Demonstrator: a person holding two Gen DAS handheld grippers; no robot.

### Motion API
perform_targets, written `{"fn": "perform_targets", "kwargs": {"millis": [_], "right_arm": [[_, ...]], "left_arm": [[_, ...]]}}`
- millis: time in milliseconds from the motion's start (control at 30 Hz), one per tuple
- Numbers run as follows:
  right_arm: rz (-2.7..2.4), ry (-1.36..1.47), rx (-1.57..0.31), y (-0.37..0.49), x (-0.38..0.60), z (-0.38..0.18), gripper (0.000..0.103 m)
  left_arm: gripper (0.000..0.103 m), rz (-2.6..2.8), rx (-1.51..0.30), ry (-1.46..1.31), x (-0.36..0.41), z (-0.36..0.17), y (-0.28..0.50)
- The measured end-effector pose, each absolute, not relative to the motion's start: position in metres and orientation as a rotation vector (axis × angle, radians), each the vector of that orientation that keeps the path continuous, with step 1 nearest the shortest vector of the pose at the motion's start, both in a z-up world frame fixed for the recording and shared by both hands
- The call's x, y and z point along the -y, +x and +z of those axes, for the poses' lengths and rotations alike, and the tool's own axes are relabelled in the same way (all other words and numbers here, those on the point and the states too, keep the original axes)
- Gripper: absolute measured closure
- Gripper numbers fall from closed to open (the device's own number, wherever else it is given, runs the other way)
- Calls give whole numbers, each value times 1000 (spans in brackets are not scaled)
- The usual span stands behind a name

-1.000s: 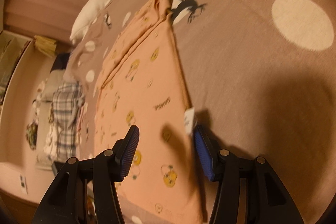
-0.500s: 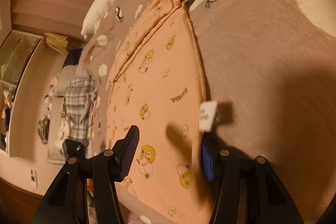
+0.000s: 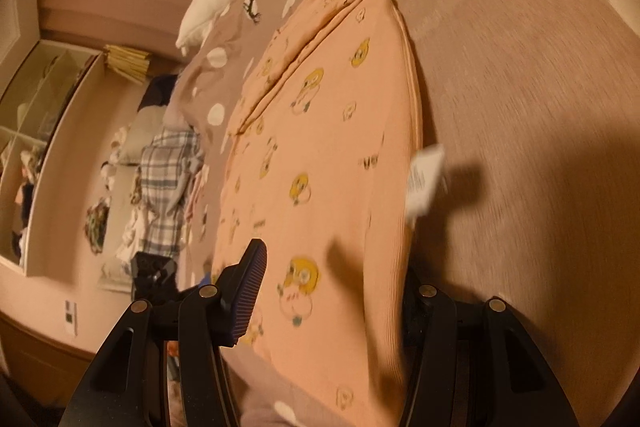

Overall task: Fold small clothes
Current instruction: 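Grasp the shirt side edge with the left tool and fold it inward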

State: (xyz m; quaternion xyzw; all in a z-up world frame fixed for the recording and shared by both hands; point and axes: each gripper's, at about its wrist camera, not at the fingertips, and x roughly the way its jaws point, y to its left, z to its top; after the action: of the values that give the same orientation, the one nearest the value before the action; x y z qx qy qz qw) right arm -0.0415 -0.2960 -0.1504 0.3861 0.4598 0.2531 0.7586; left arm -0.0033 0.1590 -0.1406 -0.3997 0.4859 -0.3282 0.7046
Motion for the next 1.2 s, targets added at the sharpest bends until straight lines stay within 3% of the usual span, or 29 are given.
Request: {"fn": "perform_targets", "kwargs": {"millis": [267,700,800,967,1200], "right_arm": [[610,865,-1029,-66,290,-153,49],[627,835,-1030,-37,277,-152,49],[633,833,-1029,-40,280,-152,49],[629,847,-1017,-50,292,-153,49],[604,839,-1004,-51,292,-156,56]], "left_arm": [[18,-759,-1120,-845,-139,-139,-15],[20,-772,-1159,-866,-106,-141,18],[32,-742,-1168,-853,-108,-142,14],[71,-666,-1205,-857,-118,-153,7],[97,-605,-1221,-923,-129,-171,4]]}}
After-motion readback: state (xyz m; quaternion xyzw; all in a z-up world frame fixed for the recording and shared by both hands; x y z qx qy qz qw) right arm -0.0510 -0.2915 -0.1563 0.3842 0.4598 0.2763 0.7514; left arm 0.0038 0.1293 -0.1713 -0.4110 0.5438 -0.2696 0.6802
